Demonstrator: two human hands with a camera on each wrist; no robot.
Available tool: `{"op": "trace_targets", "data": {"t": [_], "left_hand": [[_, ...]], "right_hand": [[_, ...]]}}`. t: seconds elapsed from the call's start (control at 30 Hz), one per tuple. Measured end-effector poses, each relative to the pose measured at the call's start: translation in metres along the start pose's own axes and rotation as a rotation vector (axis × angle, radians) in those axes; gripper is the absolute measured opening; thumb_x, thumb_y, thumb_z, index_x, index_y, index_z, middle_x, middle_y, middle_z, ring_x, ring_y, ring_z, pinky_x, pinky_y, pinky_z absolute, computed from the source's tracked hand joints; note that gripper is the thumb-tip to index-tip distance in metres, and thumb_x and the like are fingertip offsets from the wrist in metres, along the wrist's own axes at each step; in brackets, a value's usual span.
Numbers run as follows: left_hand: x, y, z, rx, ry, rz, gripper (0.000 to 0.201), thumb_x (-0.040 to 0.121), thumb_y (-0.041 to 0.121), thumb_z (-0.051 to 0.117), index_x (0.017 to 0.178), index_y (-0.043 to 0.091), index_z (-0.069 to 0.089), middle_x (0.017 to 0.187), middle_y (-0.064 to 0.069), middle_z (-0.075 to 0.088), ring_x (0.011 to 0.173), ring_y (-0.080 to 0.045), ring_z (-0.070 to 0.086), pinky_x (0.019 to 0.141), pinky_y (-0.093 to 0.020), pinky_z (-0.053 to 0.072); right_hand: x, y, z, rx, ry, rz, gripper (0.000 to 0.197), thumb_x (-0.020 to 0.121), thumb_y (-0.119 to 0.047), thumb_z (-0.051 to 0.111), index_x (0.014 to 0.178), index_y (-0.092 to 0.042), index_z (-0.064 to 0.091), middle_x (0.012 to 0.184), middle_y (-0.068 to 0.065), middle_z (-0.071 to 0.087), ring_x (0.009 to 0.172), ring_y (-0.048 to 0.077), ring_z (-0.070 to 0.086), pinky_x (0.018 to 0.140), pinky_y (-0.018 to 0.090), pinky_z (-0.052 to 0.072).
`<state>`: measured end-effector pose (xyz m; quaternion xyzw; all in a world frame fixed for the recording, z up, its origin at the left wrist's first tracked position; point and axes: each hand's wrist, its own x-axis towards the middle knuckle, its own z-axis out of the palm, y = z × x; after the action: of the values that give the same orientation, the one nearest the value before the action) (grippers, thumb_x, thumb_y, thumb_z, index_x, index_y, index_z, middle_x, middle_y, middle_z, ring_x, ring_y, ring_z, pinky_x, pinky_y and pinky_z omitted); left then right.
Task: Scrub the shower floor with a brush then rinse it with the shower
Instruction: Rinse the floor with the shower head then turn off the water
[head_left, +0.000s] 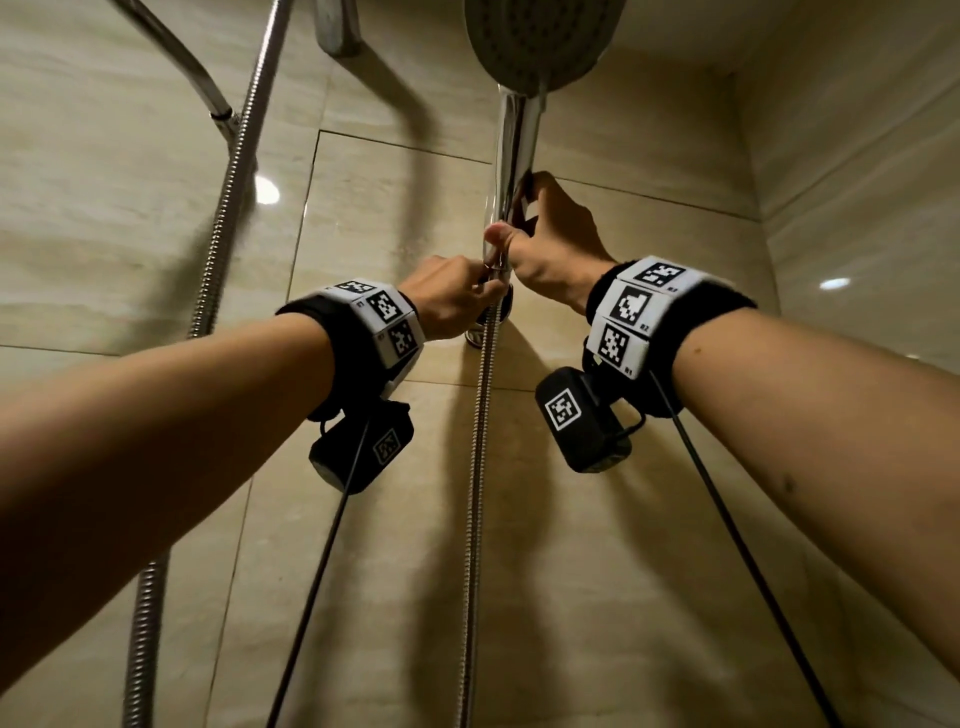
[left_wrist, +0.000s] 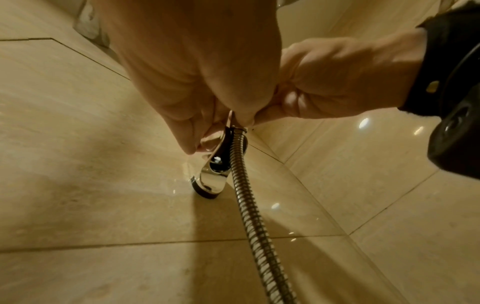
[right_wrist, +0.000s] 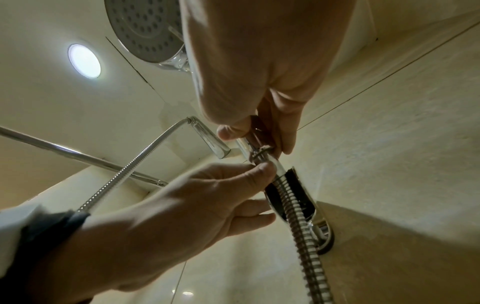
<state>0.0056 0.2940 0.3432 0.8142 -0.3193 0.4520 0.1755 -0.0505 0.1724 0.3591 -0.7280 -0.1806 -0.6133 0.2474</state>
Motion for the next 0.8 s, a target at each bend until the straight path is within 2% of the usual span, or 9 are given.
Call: {"op": "trace_targets", "data": {"t": [0.07, 0.13, 0.2, 0.37, 0.43, 0.5, 0.57, 0.67, 0.8], "left_hand": [[0.000, 0.001, -0.001, 0.018, 0.000, 0.013, 0.038, 0.101, 0.035, 0.038, 0.117, 0.008, 0.060, 0.110, -0.016, 0.066, 0.100, -0.031, 0.061, 0.091, -0.043, 0.048], [-0.001, 0.001, -0.002, 0.008, -0.002, 0.028, 0.038, 0.101, 0.035, 0.038, 0.118, 0.009, 0.059, 0.111, -0.015, 0.067, 0.102, -0.030, 0.061, 0.092, -0.044, 0.048], [-0.002, 0.002, -0.003, 0.035, 0.007, 0.047, 0.038, 0.101, 0.036, 0.038, 0.118, 0.010, 0.060, 0.110, -0.016, 0.067, 0.102, -0.031, 0.062, 0.091, -0.044, 0.048], [-0.004, 0.007, -0.004, 0.125, 0.060, 0.025, 0.038, 0.103, 0.029, 0.035, 0.112, 0.003, 0.060, 0.103, -0.018, 0.065, 0.094, -0.033, 0.058, 0.082, -0.037, 0.046], [-0.004, 0.008, -0.005, 0.115, 0.071, 0.011, 0.036, 0.103, 0.026, 0.035, 0.112, 0.002, 0.060, 0.101, -0.017, 0.063, 0.092, -0.032, 0.057, 0.080, -0.036, 0.043], [-0.003, 0.008, -0.005, 0.118, 0.072, 0.013, 0.035, 0.102, 0.026, 0.037, 0.113, 0.002, 0.061, 0.106, -0.018, 0.065, 0.096, -0.034, 0.059, 0.085, -0.038, 0.047], [-0.002, 0.007, -0.004, 0.111, 0.059, 0.004, 0.035, 0.102, 0.027, 0.038, 0.114, 0.003, 0.061, 0.109, -0.018, 0.065, 0.098, -0.034, 0.060, 0.089, -0.042, 0.048], [-0.001, 0.006, -0.002, 0.079, 0.054, -0.012, 0.036, 0.102, 0.031, 0.038, 0.115, 0.007, 0.061, 0.110, -0.014, 0.066, 0.099, -0.029, 0.061, 0.089, -0.040, 0.048], [-0.002, 0.006, -0.002, 0.072, 0.050, -0.004, 0.038, 0.101, 0.035, 0.038, 0.112, 0.008, 0.063, 0.105, -0.013, 0.067, 0.096, -0.029, 0.062, 0.084, -0.039, 0.049]], "right_hand": [[-0.001, 0.000, 0.000, 0.015, 0.000, 0.009, 0.046, 0.092, -0.035, 0.064, 0.127, -0.012, 0.045, 0.113, 0.004, 0.062, 0.084, 0.011, 0.052, 0.041, 0.003, 0.031], [-0.003, -0.002, 0.003, 0.070, 0.003, 0.034, 0.047, 0.094, -0.030, 0.063, 0.132, -0.011, 0.043, 0.105, 0.001, 0.060, 0.075, 0.006, 0.050, 0.040, 0.001, 0.032], [-0.004, -0.001, 0.005, 0.167, -0.030, 0.094, 0.053, 0.095, -0.024, 0.062, 0.140, -0.011, 0.037, 0.103, -0.002, 0.056, 0.076, 0.006, 0.051, 0.042, 0.004, 0.035], [-0.005, 0.001, 0.005, 0.150, 0.053, 0.068, 0.037, 0.092, -0.022, 0.065, 0.123, -0.014, 0.047, 0.095, -0.004, 0.060, 0.080, 0.011, 0.058, 0.043, 0.004, 0.034], [-0.003, 0.000, 0.007, 0.137, 0.049, 0.059, 0.037, 0.092, -0.022, 0.064, 0.123, -0.014, 0.046, 0.097, -0.004, 0.060, 0.082, 0.010, 0.056, 0.052, 0.008, 0.036], [-0.001, -0.002, 0.007, 0.111, 0.032, 0.046, 0.039, 0.093, -0.025, 0.063, 0.126, -0.013, 0.046, 0.106, 0.000, 0.062, 0.087, 0.011, 0.055, 0.064, 0.017, 0.040], [0.003, -0.002, 0.007, 0.083, 0.017, 0.048, 0.042, 0.093, -0.029, 0.063, 0.128, -0.013, 0.045, 0.115, 0.004, 0.062, 0.094, 0.015, 0.056, 0.071, 0.021, 0.040], [0.006, 0.001, 0.004, -0.001, -0.011, 0.036, 0.043, 0.094, -0.034, 0.061, 0.127, -0.011, 0.045, 0.118, 0.005, 0.059, 0.091, 0.015, 0.050, 0.072, 0.022, 0.036], [0.009, 0.001, -0.001, -0.058, -0.039, 0.007, 0.044, 0.094, -0.037, 0.060, 0.126, -0.011, 0.045, 0.109, 0.003, 0.055, 0.089, 0.014, 0.047, 0.068, 0.022, 0.037]]}}
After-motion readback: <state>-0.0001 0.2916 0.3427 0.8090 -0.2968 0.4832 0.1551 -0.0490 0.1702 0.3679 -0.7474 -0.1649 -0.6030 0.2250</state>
